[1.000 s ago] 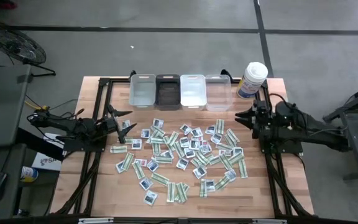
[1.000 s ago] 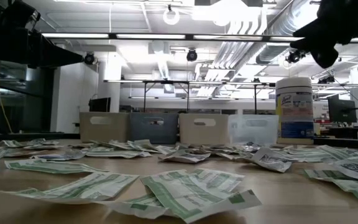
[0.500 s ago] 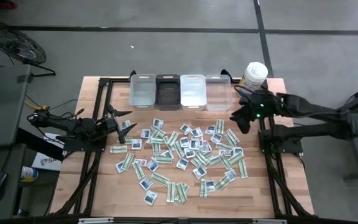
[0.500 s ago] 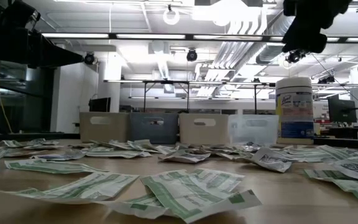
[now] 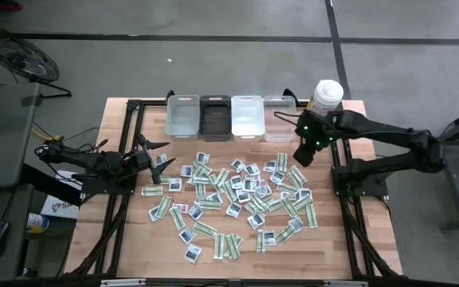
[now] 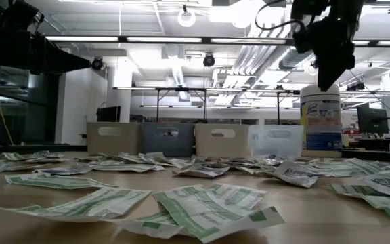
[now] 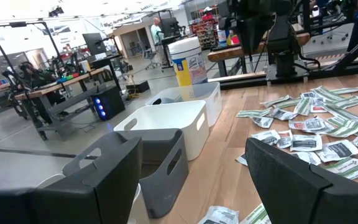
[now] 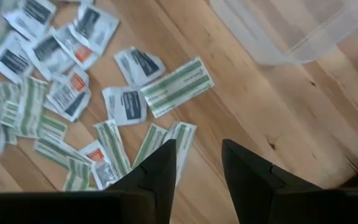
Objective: Pick & Place First Aid Supplies
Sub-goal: Put the green bandage into the transparent bin
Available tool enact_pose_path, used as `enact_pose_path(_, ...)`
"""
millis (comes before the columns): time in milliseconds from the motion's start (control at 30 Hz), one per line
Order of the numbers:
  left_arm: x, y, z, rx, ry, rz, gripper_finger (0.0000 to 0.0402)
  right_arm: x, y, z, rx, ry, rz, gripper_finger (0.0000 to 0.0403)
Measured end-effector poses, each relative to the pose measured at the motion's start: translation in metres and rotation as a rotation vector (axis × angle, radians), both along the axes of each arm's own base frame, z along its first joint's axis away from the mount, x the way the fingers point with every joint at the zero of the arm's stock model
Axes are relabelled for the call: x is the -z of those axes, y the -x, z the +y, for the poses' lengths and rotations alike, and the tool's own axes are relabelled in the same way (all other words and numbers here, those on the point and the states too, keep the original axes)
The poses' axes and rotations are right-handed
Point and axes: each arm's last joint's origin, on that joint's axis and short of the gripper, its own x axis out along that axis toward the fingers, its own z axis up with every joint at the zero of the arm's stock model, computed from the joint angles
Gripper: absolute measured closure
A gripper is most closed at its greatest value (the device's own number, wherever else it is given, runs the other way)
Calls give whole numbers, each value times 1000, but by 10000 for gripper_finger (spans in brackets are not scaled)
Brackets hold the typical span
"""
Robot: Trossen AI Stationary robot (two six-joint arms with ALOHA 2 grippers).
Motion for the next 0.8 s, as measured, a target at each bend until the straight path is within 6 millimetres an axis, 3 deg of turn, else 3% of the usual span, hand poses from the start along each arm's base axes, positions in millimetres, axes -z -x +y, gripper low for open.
enact_pose_path(133,0,0,0,0,0,0,121,7,-6,-2,-24,-9,41,256)
enact_pose_path(400,0,0,0,0,0,0,121,16,-10,-4,39,-31,99,163)
enact_pose_path(567,0,0,0,0,0,0,121,33,-14,-5,244,-123,117,143)
enact_pose_path(700,0,0,0,0,0,0,121,53,-16,-4,506,-240,104,149)
enact_pose_path(800,0,0,0,0,0,0,121,69,-23,-6,604,-267,31,155)
